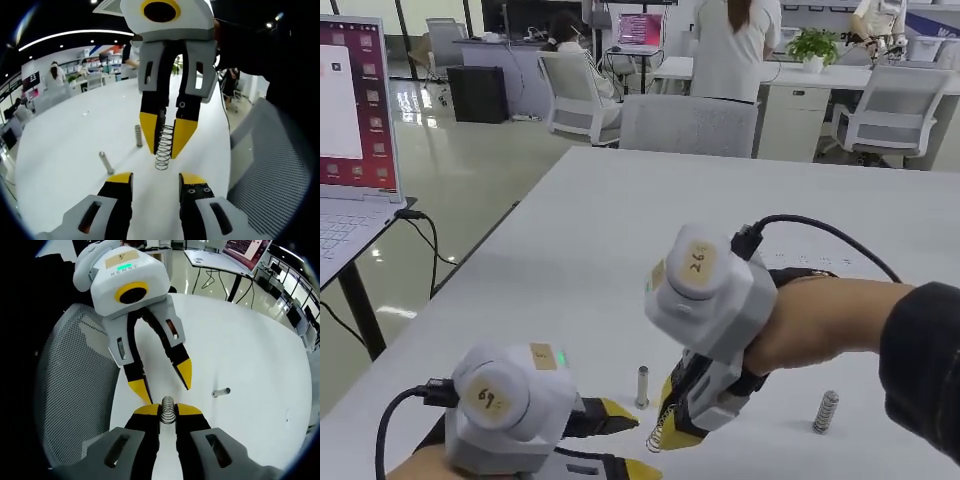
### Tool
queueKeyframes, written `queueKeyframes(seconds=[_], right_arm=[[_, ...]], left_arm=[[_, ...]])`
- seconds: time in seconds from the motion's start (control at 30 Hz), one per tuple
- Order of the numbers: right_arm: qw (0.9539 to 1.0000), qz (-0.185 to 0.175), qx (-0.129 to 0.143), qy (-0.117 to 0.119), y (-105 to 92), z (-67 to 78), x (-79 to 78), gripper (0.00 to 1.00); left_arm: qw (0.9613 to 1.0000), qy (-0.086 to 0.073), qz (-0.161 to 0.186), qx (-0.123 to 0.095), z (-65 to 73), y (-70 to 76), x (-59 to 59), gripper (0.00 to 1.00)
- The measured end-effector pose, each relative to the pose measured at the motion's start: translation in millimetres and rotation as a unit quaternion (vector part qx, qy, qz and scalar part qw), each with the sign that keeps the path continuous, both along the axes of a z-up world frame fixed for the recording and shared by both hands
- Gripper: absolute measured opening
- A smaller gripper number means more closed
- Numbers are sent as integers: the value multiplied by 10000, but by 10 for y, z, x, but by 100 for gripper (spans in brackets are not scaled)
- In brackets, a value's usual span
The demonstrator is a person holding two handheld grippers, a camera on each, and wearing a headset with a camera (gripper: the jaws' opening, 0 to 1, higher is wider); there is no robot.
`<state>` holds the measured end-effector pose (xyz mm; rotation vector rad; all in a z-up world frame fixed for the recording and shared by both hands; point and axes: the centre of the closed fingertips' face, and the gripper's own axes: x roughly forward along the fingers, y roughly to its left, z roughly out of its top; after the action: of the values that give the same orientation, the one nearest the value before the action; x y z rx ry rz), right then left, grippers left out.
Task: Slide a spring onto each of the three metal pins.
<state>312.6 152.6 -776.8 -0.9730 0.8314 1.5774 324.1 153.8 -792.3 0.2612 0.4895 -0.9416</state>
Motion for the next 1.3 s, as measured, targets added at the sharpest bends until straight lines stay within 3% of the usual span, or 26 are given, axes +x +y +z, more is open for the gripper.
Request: queueKeyframes(seconds=[0.67,1.0,1.2,1.3], right_arm=[[9999,-62,-48,-143,19,87,221,8],[9992,-140,-86,-364,96,117,445,8],[9975,-201,-199,-655,119,122,661,8],[9972,-222,-225,-674,134,118,727,8]], left_arm=[[9990,128,407,-98,-21,146,94,50],[9975,160,668,-161,-14,243,156,60],[9971,120,714,-223,12,247,171,62],[9970,96,724,-270,36,251,175,62]])
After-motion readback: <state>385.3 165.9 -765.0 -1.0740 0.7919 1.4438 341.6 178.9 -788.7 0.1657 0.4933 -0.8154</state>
